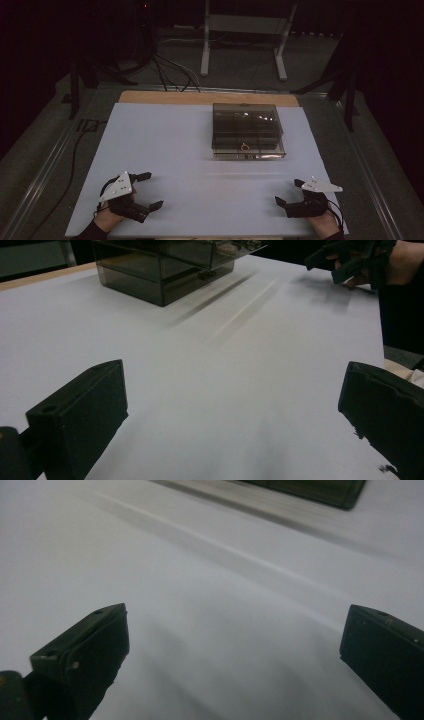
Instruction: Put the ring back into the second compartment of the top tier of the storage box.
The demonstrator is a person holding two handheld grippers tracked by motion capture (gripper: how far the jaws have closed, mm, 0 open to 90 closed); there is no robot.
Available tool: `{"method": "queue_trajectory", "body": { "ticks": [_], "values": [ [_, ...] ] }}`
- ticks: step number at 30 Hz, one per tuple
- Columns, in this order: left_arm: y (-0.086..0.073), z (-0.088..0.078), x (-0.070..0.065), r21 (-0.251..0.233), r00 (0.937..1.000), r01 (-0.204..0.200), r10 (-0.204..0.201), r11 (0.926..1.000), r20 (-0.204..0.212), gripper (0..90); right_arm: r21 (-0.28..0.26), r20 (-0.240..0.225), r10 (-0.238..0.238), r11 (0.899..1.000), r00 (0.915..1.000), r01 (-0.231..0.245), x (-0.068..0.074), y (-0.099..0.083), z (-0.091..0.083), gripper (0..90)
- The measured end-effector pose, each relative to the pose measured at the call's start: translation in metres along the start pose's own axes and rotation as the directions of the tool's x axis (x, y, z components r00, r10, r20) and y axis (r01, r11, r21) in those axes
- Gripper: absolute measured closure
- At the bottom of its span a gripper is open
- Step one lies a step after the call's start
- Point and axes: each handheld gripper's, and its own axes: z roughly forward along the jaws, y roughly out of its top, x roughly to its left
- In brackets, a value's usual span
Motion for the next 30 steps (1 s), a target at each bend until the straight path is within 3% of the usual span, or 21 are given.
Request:
{"method": "queue_trajectory", "body": {
  "ticks": [6,10,20,30],
  "values": [
    [0.0,0.001,0.0,0.004,1.0,-0.002,0.002,1.0,0.002,0.7,0.025,0.037,0.015,1.0,0.9992,-0.016,-0.001,-0.009,-0.007,0.0],
    [0.0,0.001,-0.001,0.005,1.0,-0.002,0.002,1.0,0.004,0.7,0.013,0.047,0.022,1.0,0.9986,-0.023,-0.003,-0.013,-0.011,0.0],
    [-0.001,0.003,-0.001,0.015,1.0,-0.009,0.009,0.9999,0.004,0.7,-0.023,0.041,0.039,0.999,0.9984,-0.038,-0.006,-0.01,-0.011,0.0],
    [-0.001,0.002,-0.001,0.013,1.0,-0.007,0.007,0.9999,0.004,0.7,-0.017,0.034,0.029,0.999,0.999,-0.029,-0.004,-0.009,-0.01,0.0]
  ]
}}
